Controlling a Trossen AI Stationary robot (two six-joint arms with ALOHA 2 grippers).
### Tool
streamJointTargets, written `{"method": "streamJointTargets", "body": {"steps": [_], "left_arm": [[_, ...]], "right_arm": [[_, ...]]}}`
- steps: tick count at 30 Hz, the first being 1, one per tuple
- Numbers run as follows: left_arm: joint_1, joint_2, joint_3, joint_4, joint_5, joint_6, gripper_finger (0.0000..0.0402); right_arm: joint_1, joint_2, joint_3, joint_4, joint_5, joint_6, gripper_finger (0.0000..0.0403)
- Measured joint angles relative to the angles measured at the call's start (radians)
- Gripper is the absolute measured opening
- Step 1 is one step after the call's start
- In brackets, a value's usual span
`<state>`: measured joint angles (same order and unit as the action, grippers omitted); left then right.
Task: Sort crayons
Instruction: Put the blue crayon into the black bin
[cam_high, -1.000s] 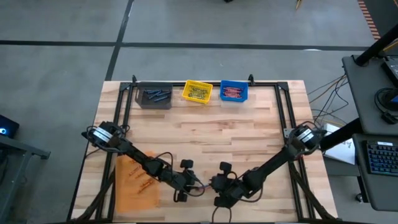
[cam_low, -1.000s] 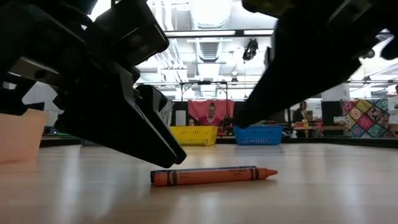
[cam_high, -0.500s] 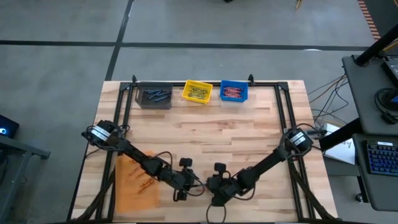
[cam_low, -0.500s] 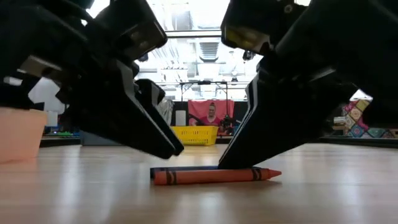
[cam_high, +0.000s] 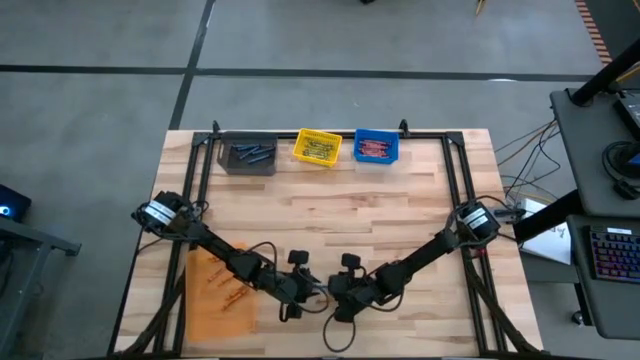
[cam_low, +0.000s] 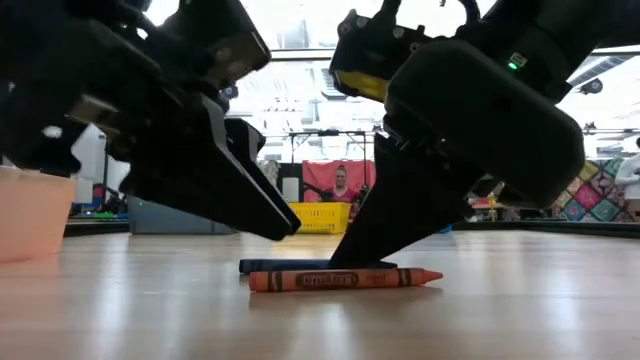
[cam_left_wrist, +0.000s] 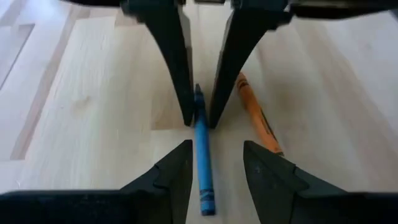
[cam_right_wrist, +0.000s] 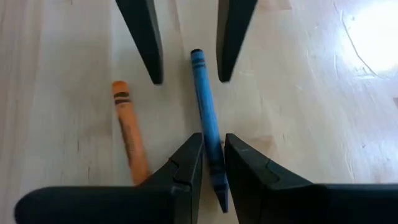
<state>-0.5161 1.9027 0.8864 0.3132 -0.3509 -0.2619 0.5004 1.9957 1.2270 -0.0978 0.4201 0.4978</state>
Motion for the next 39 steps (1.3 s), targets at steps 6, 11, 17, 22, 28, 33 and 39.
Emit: {"method": "streamJointTargets", "body": {"steps": [6, 11, 17, 22, 28, 33, 39], "left_arm": [[0.011, 0.039, 0.000, 0.000, -0.005, -0.005, 0.0125], [0.019, 0.063, 0.000, 0.019, -0.006, -0.005, 0.0125], [0.020, 0.071, -0.001, 0.023, -0.035, 0.012, 0.0084], [0.025, 0.070, -0.001, -0.003, -0.100, 0.020, 0.0010], [0.044, 0.035, -0.004, -0.072, -0.130, 0.017, 0.0003], [0.066, -0.063, -0.005, -0.189, -0.138, 0.018, 0.0001], [0.092, -0.253, -0.002, -0.385, -0.139, 0.038, 0.0001]], "right_arm": [[-0.004, 0.000, 0.000, 0.006, -0.002, 0.007, 0.0058], [-0.004, -0.002, 0.002, 0.007, -0.002, 0.007, 0.0059], [-0.004, -0.012, 0.002, 0.006, -0.002, 0.006, 0.0059], [-0.004, -0.043, 0.004, -0.004, -0.001, -0.002, 0.0059], [0.007, -0.107, 0.006, -0.046, 0.059, -0.003, 0.0059], [0.034, -0.191, 0.007, -0.119, 0.132, 0.004, 0.0059], [0.039, -0.290, 0.007, -0.185, 0.146, 0.009, 0.0059]]}}
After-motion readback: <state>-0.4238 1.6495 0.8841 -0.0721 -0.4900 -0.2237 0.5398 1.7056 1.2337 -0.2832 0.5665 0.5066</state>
